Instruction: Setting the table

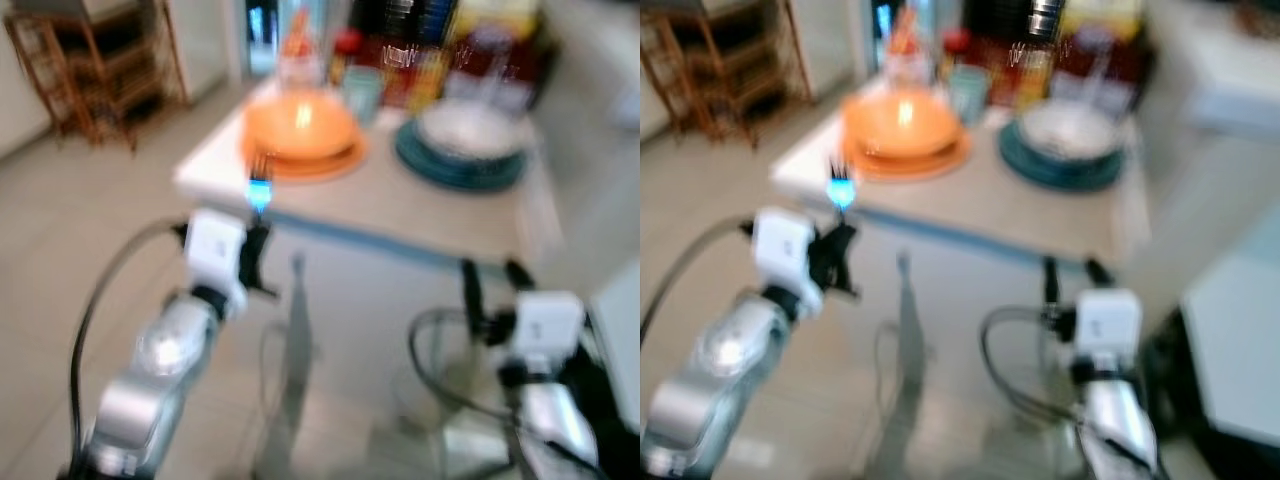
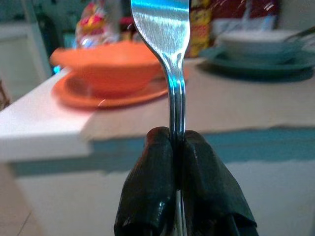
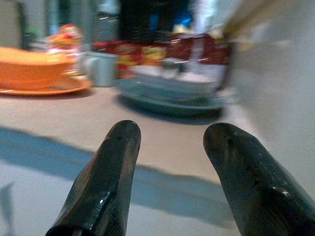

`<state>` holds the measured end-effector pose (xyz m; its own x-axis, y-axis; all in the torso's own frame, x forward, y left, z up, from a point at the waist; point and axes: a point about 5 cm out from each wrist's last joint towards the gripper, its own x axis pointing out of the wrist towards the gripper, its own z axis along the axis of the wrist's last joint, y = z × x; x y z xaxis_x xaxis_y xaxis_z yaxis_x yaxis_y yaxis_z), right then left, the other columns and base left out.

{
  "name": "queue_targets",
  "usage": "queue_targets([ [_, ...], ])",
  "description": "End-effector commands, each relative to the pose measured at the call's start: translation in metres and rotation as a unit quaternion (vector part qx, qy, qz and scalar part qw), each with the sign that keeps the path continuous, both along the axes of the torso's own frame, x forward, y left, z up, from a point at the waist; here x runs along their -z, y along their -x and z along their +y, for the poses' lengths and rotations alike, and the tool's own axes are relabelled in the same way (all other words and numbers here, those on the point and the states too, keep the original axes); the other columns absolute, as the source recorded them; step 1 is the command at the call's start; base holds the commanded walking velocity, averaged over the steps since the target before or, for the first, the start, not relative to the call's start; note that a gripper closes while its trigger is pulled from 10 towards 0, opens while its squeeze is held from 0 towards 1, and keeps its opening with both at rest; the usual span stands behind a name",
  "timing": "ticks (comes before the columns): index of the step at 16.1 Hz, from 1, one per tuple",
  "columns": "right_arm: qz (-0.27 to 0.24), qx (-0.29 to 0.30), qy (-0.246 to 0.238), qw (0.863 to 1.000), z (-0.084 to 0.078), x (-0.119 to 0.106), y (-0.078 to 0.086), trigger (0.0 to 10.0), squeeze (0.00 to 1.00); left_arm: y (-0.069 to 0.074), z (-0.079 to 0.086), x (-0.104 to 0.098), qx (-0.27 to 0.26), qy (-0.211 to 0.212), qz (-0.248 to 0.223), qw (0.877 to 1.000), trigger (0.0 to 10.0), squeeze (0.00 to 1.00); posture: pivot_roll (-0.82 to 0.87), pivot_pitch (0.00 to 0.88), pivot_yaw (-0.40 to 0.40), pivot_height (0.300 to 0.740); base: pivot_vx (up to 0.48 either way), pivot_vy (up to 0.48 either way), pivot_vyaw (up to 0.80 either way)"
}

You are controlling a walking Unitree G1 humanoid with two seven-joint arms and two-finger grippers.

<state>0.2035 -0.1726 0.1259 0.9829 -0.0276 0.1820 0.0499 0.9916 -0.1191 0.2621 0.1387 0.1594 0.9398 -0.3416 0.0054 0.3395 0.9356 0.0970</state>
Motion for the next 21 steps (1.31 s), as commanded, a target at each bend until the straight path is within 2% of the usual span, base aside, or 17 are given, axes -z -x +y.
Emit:
queue_targets([
  [1,0.005,0.001,-0.004,1.0,0.002,0.0,-0.005,10.0,0.0,-0.002,0.006,-0.004,-0.011,-0.002,-0.004,1.0,10.0,0.0,0.06,0.03,-0.042,0.74,0.0,-0.48,0.0],
  [3,0.003,0.002,-0.006,1.0,0.002,-0.003,-0.008,10.0,0.0,-0.004,0.007,-0.004,-0.013,0.0,-0.003,1.0,10.0,0.0,0.06,0.034,-0.046,0.74,0.0,-0.48,0.0],
  [4,0.0,0.0,-0.01,1.0,0.002,-0.005,-0.01,10.0,0.81,-0.005,0.006,-0.003,-0.014,0.0,-0.002,1.0,10.0,0.0,0.06,0.042,-0.054,0.74,0.0,-0.48,0.0],
  [5,-0.014,-0.017,-0.017,1.0,0.005,-0.011,-0.012,10.0,1.0,-0.006,0.007,-0.003,-0.016,-0.007,-0.005,1.0,10.0,0.0,0.06,0.051,-0.058,0.74,0.0,-0.48,0.0],
  [9,-0.009,0.004,-0.017,1.0,-0.001,-0.009,-0.011,10.0,1.0,-0.002,0.012,-0.001,-0.025,-0.011,-0.003,1.0,10.0,0.0,0.07,0.059,-0.069,0.74,0.0,-0.48,0.0],
  [10,-0.011,0.012,-0.014,1.0,-0.002,-0.01,-0.012,10.0,0.16,-0.001,0.012,-0.001,-0.026,-0.009,-0.003,1.0,10.0,0.0,0.07,0.059,-0.067,0.74,0.0,-0.48,0.0],
  [11,-0.016,0.017,-0.012,1.0,-0.004,-0.012,-0.013,10.0,0.0,-0.001,0.012,-0.002,-0.025,-0.007,-0.004,1.0,10.0,0.0,0.07,0.059,-0.065,0.74,0.0,-0.48,0.0],
  [14,-0.028,0.02,-0.014,0.999,-0.006,-0.015,-0.01,10.0,0.0,0.004,0.01,0.0,-0.015,-0.003,-0.002,1.0,10.0,0.0,0.06,0.065,-0.061,0.74,0.0,-0.48,0.0],
  [21,-0.019,0.041,-0.038,0.998,-0.01,-0.012,-0.007,10.0,0.0,0.0,0.006,-0.008,-0.001,-0.001,-0.01,1.0,10.0,0.0,0.06,0.066,-0.039,0.74,0.0,-0.48,-0.19],
])
